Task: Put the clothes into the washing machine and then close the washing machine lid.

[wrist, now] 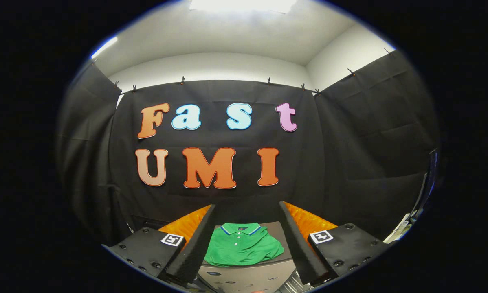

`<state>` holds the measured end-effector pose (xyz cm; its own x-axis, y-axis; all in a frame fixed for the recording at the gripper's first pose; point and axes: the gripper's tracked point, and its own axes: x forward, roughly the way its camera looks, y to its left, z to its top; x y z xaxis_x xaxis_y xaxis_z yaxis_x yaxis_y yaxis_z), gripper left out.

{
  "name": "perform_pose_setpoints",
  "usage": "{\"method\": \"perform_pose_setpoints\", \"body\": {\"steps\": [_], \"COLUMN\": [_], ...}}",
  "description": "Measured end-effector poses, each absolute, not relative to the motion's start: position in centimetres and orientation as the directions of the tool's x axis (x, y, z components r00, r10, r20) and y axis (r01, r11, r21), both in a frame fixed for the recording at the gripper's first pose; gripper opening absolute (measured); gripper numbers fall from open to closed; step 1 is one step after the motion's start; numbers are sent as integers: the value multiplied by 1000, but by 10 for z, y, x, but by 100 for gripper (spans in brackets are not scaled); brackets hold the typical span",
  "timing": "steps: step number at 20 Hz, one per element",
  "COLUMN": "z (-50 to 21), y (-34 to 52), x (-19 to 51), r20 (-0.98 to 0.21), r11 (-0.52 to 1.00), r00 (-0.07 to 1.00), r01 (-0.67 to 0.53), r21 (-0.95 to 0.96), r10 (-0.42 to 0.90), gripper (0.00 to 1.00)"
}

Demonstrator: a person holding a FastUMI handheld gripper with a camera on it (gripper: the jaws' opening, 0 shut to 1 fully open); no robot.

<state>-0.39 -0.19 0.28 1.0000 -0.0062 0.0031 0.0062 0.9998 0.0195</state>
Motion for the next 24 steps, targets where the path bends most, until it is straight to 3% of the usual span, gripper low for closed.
{"method": "perform_pose_setpoints", "body": {"steps": [13,18,24], "z": [-5,-28,-92], "y": [-6,0,17], "x": [44,99,166], "r20": [-35,-124,-332], "r11": [1000,997,990], "r00": [999,990,935], "r01": [-24,-61,-103], "r21": [18,44,91], "r10": [24,66,128], "gripper": [97,97,97]}}
